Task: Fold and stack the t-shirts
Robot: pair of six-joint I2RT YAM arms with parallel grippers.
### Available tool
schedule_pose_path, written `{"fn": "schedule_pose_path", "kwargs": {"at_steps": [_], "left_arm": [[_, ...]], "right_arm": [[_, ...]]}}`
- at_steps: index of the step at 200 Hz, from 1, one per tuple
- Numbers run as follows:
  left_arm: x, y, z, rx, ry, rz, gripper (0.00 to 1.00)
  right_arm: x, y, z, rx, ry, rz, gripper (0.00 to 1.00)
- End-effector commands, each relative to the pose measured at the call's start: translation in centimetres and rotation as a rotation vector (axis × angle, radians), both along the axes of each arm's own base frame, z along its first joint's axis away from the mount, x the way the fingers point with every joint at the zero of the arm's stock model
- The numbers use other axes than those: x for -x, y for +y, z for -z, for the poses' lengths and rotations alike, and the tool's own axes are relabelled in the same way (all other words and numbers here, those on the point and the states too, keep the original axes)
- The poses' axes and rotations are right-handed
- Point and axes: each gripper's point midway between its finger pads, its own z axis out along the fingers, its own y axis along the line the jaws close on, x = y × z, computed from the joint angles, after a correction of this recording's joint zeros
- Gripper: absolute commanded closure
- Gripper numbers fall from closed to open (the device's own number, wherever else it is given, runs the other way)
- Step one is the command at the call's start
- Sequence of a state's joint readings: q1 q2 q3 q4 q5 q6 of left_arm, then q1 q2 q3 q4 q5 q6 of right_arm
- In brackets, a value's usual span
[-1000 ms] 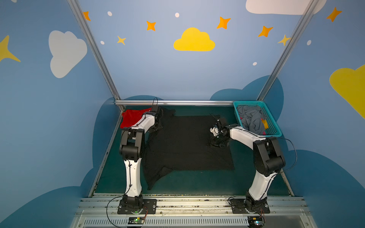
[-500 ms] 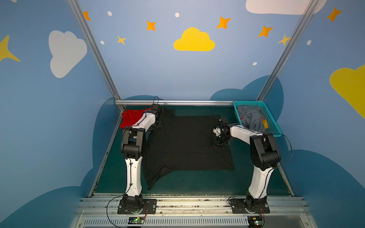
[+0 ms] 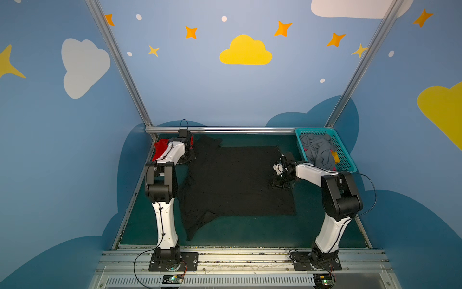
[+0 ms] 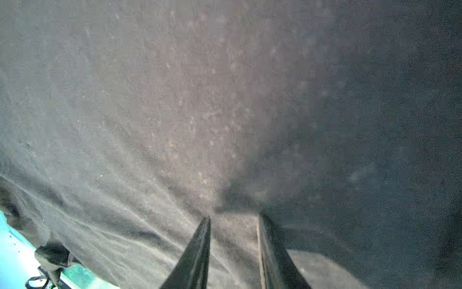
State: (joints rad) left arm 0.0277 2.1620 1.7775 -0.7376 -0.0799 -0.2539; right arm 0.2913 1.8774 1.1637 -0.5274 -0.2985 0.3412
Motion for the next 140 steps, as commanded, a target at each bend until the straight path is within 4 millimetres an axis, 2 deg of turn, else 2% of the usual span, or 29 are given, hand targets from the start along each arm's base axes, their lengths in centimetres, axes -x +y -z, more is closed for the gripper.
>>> {"fn": "schedule_pose_path", "kwargs": {"at_steps": [1, 32, 44, 55, 70, 86, 104, 120, 140], "left_arm": [[-0.5, 0.6, -2.1, 0.093, -0.074, 0.003, 0.92], [-0.7, 2.0, -0.9, 0.187, -0.068, -0.043, 0.90], [-0.7, 2.5, -0.6, 0.216, -0.070, -0.064, 0.85], [-0.7, 2.6, -0.6, 0.231, -0.077, -0.073, 0.76], [-0.7, 3.0, -1.2, 0.222, -0.100, -0.090, 0.75], [-0.8, 3.7, -2.3, 0.196, -0.128, -0.112, 0.70], [-0.7, 3.7, -4.5, 0.191, -0.170, -0.115, 0.69], [-0.2, 2.9, -7.2, 0.186, -0.227, -0.100, 0.68], [2.2, 1.2, -10.1, 0.145, -0.249, -0.088, 0.68]], "right_arm": [[3.3, -2.3, 2.5, 0.094, 0.135, 0.044, 0.65], [3.3, -2.4, 2.2, 0.098, 0.132, 0.049, 0.65], [3.2, -2.4, 1.9, 0.098, 0.128, 0.048, 0.65], [3.1, -2.3, 1.6, 0.097, 0.123, 0.045, 0.65], [2.9, -2.2, 1.1, 0.093, 0.115, 0.042, 0.65], [2.6, -2.1, 0.4, 0.087, 0.100, 0.035, 0.65], [2.3, -1.7, -0.7, 0.065, 0.078, 0.025, 0.65], [2.0, -1.0, -2.0, 0.034, 0.050, 0.009, 0.65], [1.6, -0.2, -3.8, 0.005, 0.007, -0.014, 0.65]]}}
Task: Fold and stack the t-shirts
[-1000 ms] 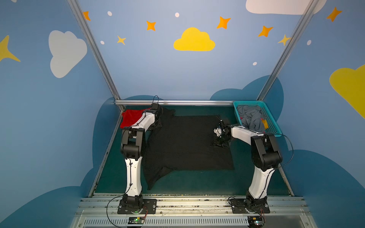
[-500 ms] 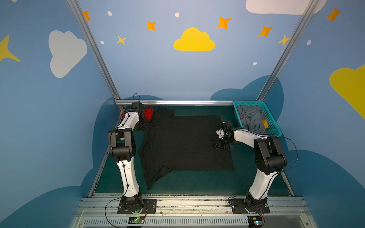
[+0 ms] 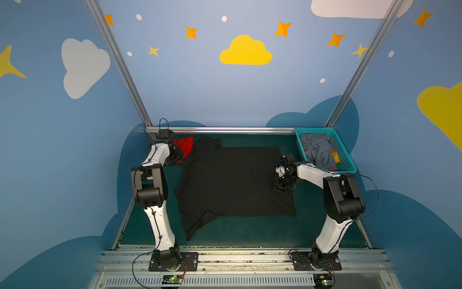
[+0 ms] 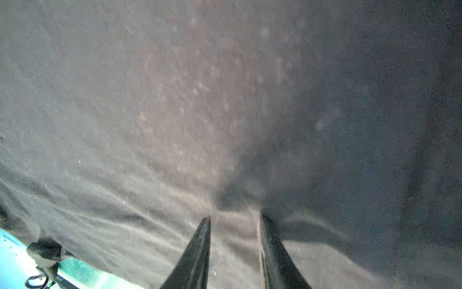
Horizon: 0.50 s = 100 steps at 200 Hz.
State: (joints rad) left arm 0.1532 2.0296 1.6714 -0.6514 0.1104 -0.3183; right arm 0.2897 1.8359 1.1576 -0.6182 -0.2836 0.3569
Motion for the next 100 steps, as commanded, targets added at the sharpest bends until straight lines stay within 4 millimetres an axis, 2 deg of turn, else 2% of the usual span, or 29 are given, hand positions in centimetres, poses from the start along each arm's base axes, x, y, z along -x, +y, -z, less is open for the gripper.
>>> {"fn": "schedule_pose_path", "kwargs": {"at_steps": [1, 24, 38, 66, 86, 100], "left_arm": [[1.6, -2.0, -6.9, -0.052, -0.117, 0.006, 0.68], [5.6, -6.2, -7.6, -0.051, -0.082, 0.060, 0.67], [8.7, -9.4, -6.2, -0.041, -0.014, 0.122, 0.65], [14.9, -14.7, -2.1, 0.023, 0.149, 0.209, 0.68], [18.6, -16.9, 0.2, 0.037, 0.224, 0.248, 0.70], [20.5, -17.5, 1.1, 0.021, 0.259, 0.263, 0.70]], "right_arm": [[-0.2, 0.7, -3.1, -0.024, -0.050, -0.033, 0.65], [-0.6, 1.8, -5.1, -0.060, -0.102, -0.063, 0.64], [-0.6, 2.6, -6.1, -0.085, -0.124, -0.085, 0.64], [-0.1, 3.8, -7.8, -0.117, -0.163, -0.122, 0.64], [0.7, 4.6, -9.0, -0.144, -0.184, -0.142, 0.64], [1.5, 5.8, -10.3, -0.194, -0.213, -0.169, 0.63]]}}
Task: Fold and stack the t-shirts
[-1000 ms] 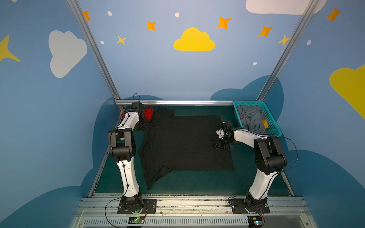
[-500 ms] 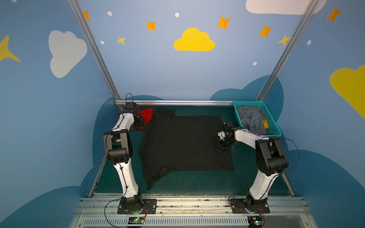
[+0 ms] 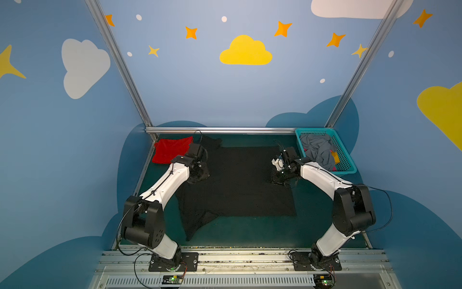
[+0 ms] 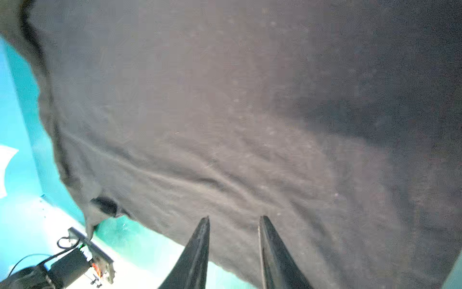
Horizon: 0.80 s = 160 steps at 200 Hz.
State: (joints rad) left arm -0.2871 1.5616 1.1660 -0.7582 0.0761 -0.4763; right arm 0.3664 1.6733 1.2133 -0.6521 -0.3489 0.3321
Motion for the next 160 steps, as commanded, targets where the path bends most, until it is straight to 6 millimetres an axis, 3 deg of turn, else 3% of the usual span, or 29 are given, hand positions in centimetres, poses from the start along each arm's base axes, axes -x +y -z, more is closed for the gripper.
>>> {"fn": "schedule_pose_path", "kwargs": {"at_steps": [1, 23, 44, 114, 160], "left_arm": [[4.1, -0.6, 1.5, -0.016, 0.106, -0.016, 0.70], [6.3, -0.8, 3.0, -0.026, 0.150, -0.019, 0.68], [7.4, -1.4, 4.3, -0.012, 0.184, -0.008, 0.67], [10.9, -3.4, 8.2, -0.038, 0.304, 0.057, 0.66], [12.2, -4.1, 7.9, -0.040, 0.295, 0.064, 0.68]], "right_arm": [[1.4, 1.8, -2.8, -0.081, -0.049, -0.056, 0.63], [2.8, 4.5, -4.3, -0.150, -0.085, -0.121, 0.62], [3.9, 5.9, -4.5, -0.146, -0.086, -0.162, 0.61], [6.3, 7.4, -4.8, -0.157, -0.088, -0.207, 0.61], [7.4, 8.1, -5.3, -0.166, -0.105, -0.227, 0.61]]}}
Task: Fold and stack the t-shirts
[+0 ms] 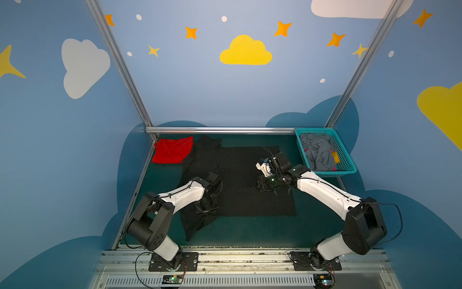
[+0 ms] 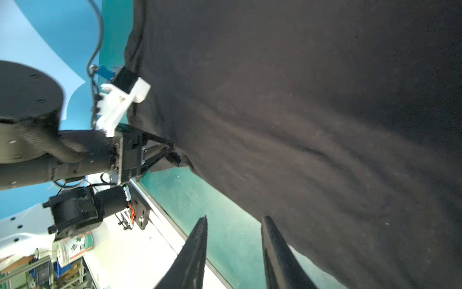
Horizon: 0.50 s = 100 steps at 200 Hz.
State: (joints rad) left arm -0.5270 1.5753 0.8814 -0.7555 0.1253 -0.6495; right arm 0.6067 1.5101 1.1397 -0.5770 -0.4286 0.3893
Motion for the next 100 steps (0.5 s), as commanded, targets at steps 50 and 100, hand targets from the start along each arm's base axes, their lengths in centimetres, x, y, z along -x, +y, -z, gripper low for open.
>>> {"fn": "schedule_pose_path", "kwargs": {"at_steps": [50, 100], "left_arm": [[3.3, -1.2, 0.4, 0.033, 0.018, -0.024, 0.68], [5.5, -2.8, 0.1, 0.116, 0.004, -0.048, 0.68]], "right_arm": [[1.3, 0.5, -0.7, -0.019, -0.024, -0.012, 0.61], [1.9, 1.1, -0.2, -0.021, -0.017, -0.028, 0.61]]}}
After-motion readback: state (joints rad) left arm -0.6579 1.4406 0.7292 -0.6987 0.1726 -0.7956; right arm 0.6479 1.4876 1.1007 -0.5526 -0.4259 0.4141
